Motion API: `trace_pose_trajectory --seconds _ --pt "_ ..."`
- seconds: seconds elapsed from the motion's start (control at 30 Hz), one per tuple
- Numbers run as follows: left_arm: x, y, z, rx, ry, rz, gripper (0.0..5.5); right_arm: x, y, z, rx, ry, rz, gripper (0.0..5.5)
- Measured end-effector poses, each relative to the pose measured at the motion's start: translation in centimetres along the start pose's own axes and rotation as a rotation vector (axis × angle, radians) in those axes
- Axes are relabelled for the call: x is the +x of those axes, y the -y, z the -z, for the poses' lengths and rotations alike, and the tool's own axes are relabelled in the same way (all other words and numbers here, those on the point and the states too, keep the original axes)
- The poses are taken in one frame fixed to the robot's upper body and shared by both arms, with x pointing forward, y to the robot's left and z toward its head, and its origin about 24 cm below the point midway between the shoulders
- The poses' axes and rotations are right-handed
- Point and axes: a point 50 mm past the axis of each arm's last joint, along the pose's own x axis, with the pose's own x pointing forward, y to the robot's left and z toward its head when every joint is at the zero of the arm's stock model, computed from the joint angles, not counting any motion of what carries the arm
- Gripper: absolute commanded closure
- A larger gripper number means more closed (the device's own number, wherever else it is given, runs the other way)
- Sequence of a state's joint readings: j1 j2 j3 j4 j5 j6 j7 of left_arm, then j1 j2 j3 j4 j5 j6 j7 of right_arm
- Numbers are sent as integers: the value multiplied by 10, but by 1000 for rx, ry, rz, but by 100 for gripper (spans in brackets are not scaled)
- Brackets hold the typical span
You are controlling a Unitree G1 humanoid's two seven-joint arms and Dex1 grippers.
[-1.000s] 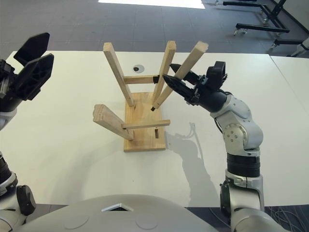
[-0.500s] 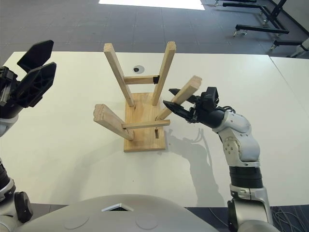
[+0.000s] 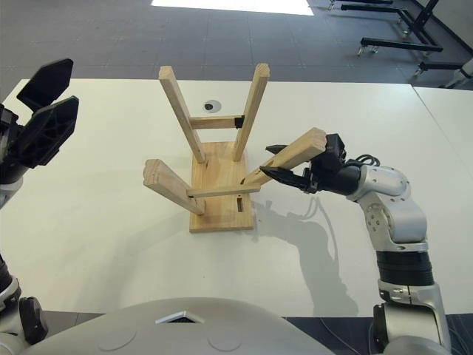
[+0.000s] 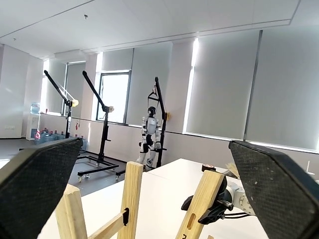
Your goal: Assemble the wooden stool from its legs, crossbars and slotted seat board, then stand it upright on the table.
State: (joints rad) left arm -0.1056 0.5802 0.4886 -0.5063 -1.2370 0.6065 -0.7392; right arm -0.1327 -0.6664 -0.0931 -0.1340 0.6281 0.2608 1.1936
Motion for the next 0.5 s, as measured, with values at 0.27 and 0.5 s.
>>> trace_pose_trajectory --seconds 0.27,0.5 --pt "-2 0 0 9 10 -11 10 4 11 -17 -63 -11 -80 345" --pt "-4 0 1 9 2 -15 10 -4 2 -2 -27 -35 -85 345"
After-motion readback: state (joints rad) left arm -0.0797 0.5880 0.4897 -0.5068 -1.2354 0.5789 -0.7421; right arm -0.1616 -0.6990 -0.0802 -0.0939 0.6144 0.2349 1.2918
